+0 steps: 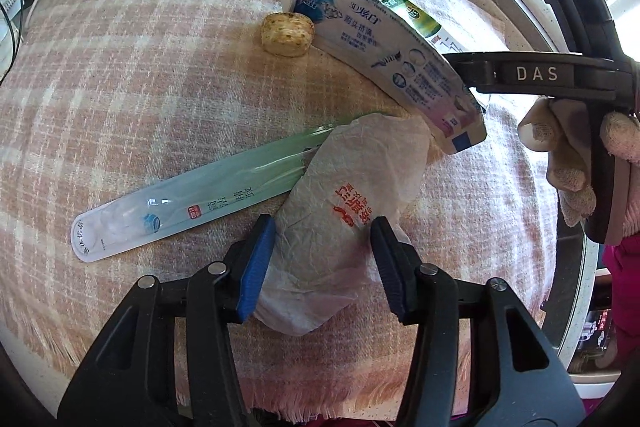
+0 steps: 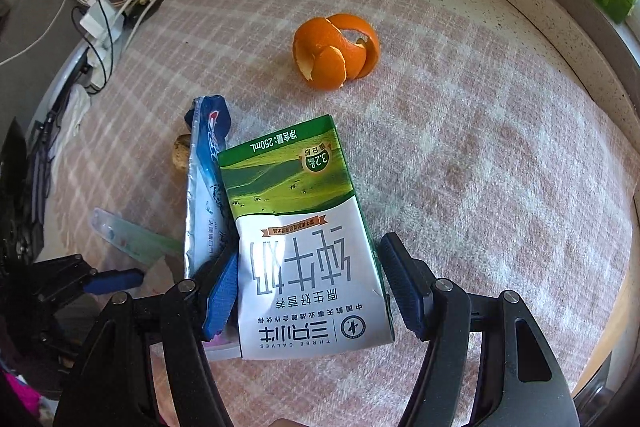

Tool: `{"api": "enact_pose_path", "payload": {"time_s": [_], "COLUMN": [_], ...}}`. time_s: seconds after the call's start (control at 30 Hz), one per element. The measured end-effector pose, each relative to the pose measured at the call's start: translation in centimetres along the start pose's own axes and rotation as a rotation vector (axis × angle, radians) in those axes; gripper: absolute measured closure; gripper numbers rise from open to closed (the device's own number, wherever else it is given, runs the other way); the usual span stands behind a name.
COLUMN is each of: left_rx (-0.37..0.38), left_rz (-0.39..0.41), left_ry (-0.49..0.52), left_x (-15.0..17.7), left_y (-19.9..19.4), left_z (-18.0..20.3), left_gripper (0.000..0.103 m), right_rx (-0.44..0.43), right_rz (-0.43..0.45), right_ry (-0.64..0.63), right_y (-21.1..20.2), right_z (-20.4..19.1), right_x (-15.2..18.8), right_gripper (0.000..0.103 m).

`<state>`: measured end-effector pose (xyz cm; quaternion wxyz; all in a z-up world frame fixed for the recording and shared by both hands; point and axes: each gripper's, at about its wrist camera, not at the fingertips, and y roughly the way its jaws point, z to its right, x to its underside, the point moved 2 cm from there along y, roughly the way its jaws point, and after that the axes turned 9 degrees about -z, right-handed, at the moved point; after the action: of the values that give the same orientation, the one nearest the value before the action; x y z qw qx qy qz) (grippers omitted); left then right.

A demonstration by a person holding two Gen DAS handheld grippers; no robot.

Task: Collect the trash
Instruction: 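Grasp the white tissue with the left tool while the right tool grasps the green milk carton, then carry the tissue and milk carton down over the blue wastebasket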

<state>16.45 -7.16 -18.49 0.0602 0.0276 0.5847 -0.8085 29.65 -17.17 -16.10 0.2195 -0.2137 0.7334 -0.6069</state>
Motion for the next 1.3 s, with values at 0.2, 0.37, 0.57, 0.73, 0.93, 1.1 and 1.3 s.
{"api": "enact_pose_path", "payload": {"time_s": [0.2,0.37,0.57,0.73,0.93,1.1,1.3], "left_rx": [0.024,0.053,0.081,0.095,0.116,0.122,0.113], "left_rz": [0.01,0.023,0.053,0.076,0.103,0.123,0.143], "left_ry": [-0.038,-0.061,-0.07,-0.072,-0.09,-0.103,-0.113], "left_x": [-0.2,0.1,0.8,1.1,1.7,2.5,3.9], "left_y": [-0.2,-0.7,-2.2,-3.6,-5.4,-6.3,-7.2], "left_z": [-1.5,-2.2,-2.1,-2.7,-3.9,-4.1,-5.0], "left_gripper": [0.081,0.089,0.09,0.091,0.091,0.091,0.091], "right_rx": [0.007,-0.012,-0.021,-0.037,-0.05,-0.049,-0.078], "right_rz": [0.023,0.065,0.13,0.179,0.232,0.281,0.317], "right_ry": [0.01,0.053,0.109,0.162,0.225,0.25,0.256], "right_y": [-0.4,-1.4,-3.1,-4.3,-5.6,-7.2,-8.6], "right_z": [-0.2,0.6,1.8,2.6,3.4,3.3,1.9], "right_x": [0.2,0.8,2.2,3.4,5.2,6.5,8.2], "right_gripper": [0.039,0.039,0.04,0.04,0.04,0.04,0.04]}}
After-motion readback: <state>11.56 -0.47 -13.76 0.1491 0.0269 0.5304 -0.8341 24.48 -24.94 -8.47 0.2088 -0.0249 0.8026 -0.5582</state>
